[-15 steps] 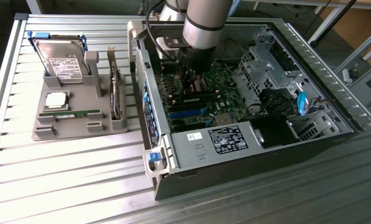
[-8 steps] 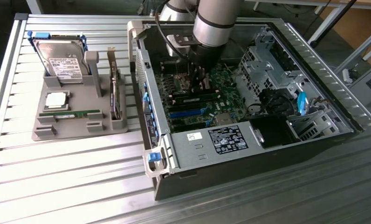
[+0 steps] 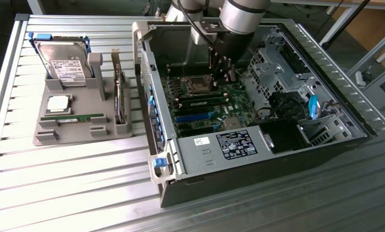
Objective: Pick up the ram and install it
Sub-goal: 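Press down the ram until it locks into place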
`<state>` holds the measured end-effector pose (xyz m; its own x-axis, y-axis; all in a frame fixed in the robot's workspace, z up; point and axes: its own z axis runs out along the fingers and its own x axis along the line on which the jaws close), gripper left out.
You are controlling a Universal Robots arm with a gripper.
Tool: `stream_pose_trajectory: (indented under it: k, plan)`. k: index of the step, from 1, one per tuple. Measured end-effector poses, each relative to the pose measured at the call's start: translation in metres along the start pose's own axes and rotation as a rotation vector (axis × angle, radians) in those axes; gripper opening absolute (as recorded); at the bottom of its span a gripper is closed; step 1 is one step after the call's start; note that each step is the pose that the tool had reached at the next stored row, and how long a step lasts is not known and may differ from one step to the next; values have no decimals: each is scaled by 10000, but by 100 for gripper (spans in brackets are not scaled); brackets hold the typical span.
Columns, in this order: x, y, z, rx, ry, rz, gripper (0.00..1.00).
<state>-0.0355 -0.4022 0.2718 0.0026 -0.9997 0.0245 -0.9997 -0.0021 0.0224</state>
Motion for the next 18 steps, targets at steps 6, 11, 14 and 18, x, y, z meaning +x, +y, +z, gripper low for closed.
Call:
stream_pose_trajectory:
  k: [6, 11, 14, 18]
  plan:
    - [15, -44, -621, -19, 0, 0, 9]
    - [25, -37, -1078, -18, 0, 0, 9]
    - [25, -37, -1078, -19, 1, 0, 9]
    - [25, -280, -1084, -19, 1, 0, 9]
